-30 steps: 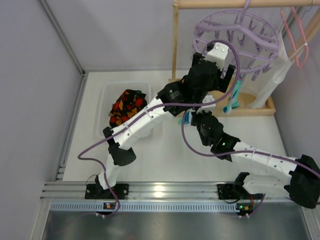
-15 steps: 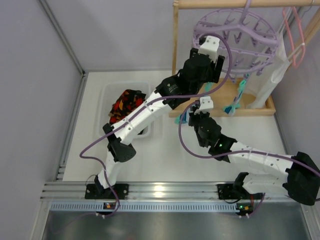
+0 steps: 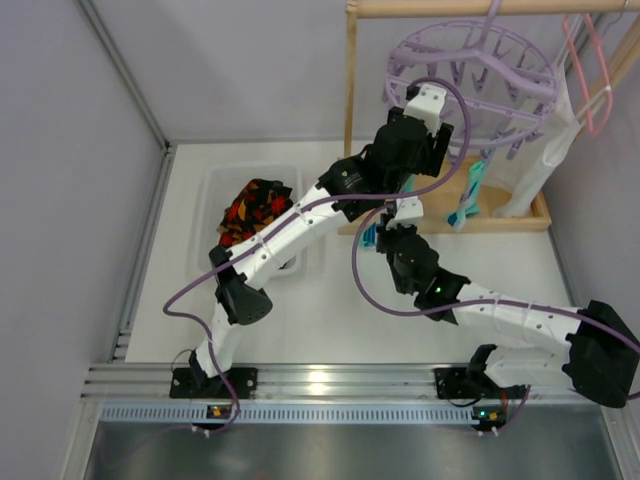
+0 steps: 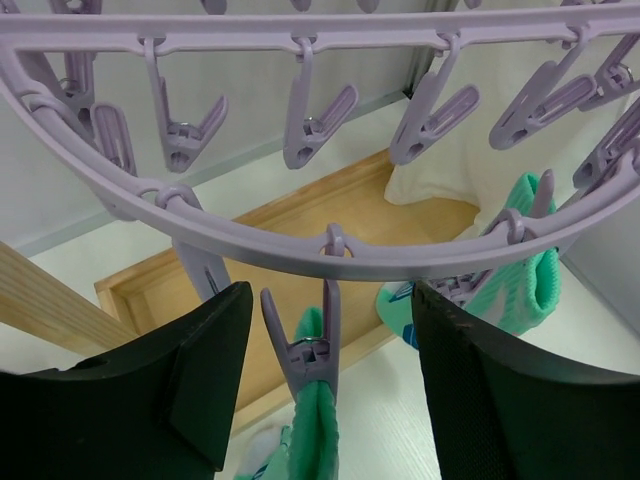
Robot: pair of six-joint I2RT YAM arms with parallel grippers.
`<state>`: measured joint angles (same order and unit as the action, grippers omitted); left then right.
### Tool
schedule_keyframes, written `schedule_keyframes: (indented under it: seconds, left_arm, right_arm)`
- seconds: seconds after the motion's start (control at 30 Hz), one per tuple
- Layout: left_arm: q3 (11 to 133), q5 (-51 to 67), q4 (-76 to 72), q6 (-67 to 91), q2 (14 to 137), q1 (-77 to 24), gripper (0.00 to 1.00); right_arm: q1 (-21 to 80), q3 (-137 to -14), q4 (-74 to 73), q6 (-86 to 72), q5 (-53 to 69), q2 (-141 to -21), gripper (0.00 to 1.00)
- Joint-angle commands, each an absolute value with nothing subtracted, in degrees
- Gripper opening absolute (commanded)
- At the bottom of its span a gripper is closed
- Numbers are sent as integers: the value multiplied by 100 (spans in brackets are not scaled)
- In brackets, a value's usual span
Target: Remove the socks clipped to the hanger
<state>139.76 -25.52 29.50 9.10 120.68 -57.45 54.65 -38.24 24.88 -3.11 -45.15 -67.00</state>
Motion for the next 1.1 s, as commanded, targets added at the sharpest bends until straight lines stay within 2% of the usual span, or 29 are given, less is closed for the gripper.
schedule_keyframes:
  seconds: [0.0,0.2,0.3,0.37,0.43,0.57,0.63,0.77,1.07]
  left_arm:
    - [13957,-2663,2628,782,11961,-5722,68]
    - [14010,-2514,2487,659,12085,-5687,62]
    - [14036,-2461,2391,607,12129,-5678,49]
    - [14045,-2443,2347,571,12138,-5678,45]
    - [14089,-2478,2329,519,12181,-5669,37]
    - [14115,-2452,2338,510,12225,-5643,31]
    - [14115,-2469,2347,518,12234,-5625,18]
    - [14124,-2496,2338,545,12208,-5616,0]
    - [14150,-2531,2338,580,12155,-5599,0]
  right_arm:
    - [5599,-3894,2733,-316,-4298,-6443,0]
    - [5642,-3779,2751,-264,-4175,-6179,0]
    - [5669,-3727,2751,-264,-4149,-6091,0]
    - [5686,-3665,2760,-255,-4140,-6065,0]
    - [5713,-3560,2812,-264,-4140,-6038,0]
    - [5730,-3454,2892,-281,-4157,-5959,0]
    - [5722,-3437,2883,-272,-4175,-5950,0]
    - [5730,-3270,2839,-386,-4149,-5810,0]
    - [5748,-2365,2804,-554,-3718,-5160,0]
